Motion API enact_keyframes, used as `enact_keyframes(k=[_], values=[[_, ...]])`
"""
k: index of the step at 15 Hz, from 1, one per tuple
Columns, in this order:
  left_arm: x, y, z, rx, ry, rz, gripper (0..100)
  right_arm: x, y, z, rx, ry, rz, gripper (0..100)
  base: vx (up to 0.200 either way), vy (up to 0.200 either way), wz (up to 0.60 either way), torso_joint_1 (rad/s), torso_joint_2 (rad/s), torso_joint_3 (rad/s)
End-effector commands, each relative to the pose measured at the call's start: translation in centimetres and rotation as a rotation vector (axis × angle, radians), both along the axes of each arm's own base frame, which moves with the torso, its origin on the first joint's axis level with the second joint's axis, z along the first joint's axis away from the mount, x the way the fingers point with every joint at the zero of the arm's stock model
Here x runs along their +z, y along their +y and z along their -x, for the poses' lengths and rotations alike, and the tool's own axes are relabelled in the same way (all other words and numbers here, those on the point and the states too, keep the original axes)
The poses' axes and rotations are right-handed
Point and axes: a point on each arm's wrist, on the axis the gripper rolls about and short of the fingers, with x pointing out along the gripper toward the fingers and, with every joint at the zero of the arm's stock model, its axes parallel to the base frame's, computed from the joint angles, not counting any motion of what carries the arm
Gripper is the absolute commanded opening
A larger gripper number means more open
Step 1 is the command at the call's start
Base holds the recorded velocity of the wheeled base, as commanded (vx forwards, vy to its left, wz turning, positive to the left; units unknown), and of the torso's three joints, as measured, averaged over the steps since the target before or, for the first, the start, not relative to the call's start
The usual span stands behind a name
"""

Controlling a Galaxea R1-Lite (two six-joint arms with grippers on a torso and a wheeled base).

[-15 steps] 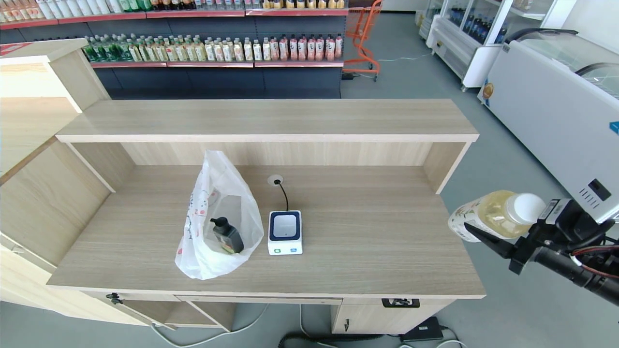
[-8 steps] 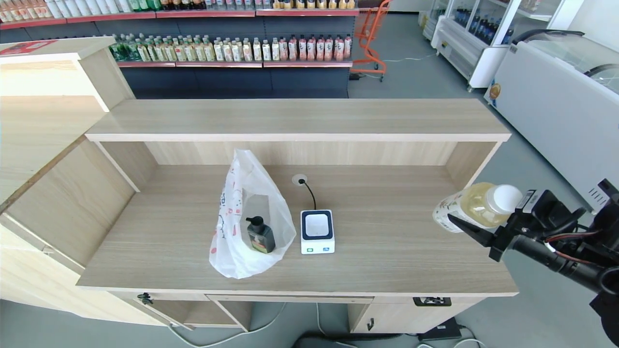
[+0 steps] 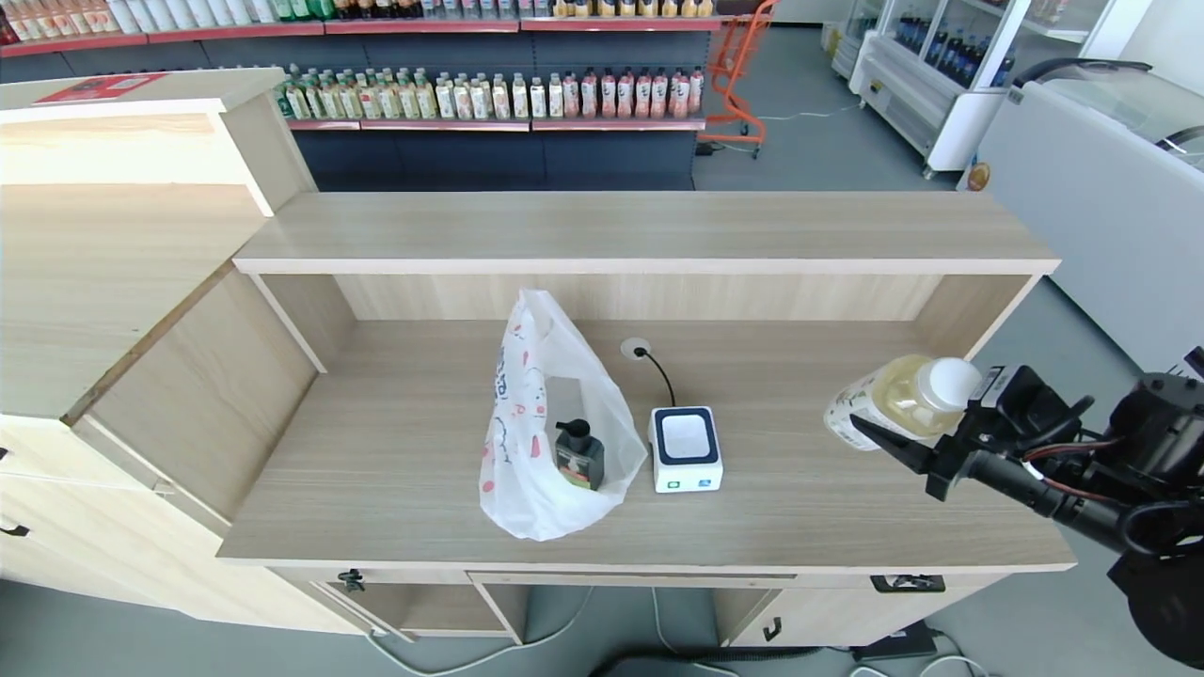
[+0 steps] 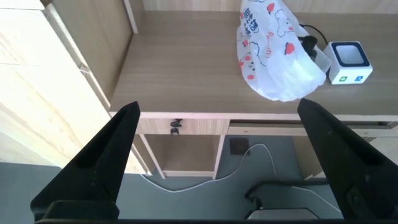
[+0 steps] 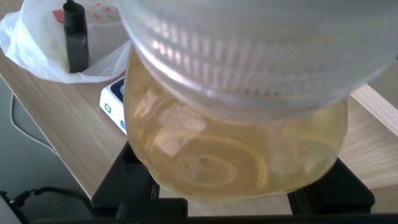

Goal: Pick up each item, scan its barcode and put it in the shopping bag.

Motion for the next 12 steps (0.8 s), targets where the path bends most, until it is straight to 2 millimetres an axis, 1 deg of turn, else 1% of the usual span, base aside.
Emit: enact_keyframes(k=[1,2,4,5,6,9,11,12], values=[[0.0,0.0,0.0,0.001,0.0,0.007,100,-0.9,0.0,-1.2,0.001,0.019,0.003,0,0.0,0.0,0.0,0.0,0.0,0.0],[0.0,0.0,0.0,0.001,0.0,0.005,100,-1.2,0.1,-1.3,0.002,0.027,0.003,0,0.0,0.0,0.0,0.0,0.0,0.0],[0.0,0.0,0.0,0.001,0.0,0.007,100,-2.4,0.4,-2.8,0.011,0.049,0.005,0,0.0,0.0,0.0,0.0,0.0,0.0],[0.0,0.0,0.0,0.001,0.0,0.007,100,-2.5,0.4,-3.0,0.013,0.047,0.005,0,0.0,0.0,0.0,0.0,0.0,0.0],[0.0,0.0,0.0,0.001,0.0,0.007,100,-3.1,0.7,-3.9,0.021,0.05,0.008,0,0.0,0.0,0.0,0.0,0.0,0.0],[0.0,0.0,0.0,0.001,0.0,0.007,100,-4.0,1.1,-4.9,0.03,0.055,0.019,0,0.0,0.0,0.0,0.0,0.0,0.0],[0.0,0.0,0.0,0.001,0.0,0.007,100,-5.4,1.1,-5.8,0.039,0.05,0.06,0,0.0,0.0,0.0,0.0,0.0,0.0],[0.0,0.0,0.0,0.001,0.0,0.007,100,-6.1,1.0,-6.6,0.072,0.032,0.087,0,0.0,0.0,0.0,0.0,0.0,0.0]])
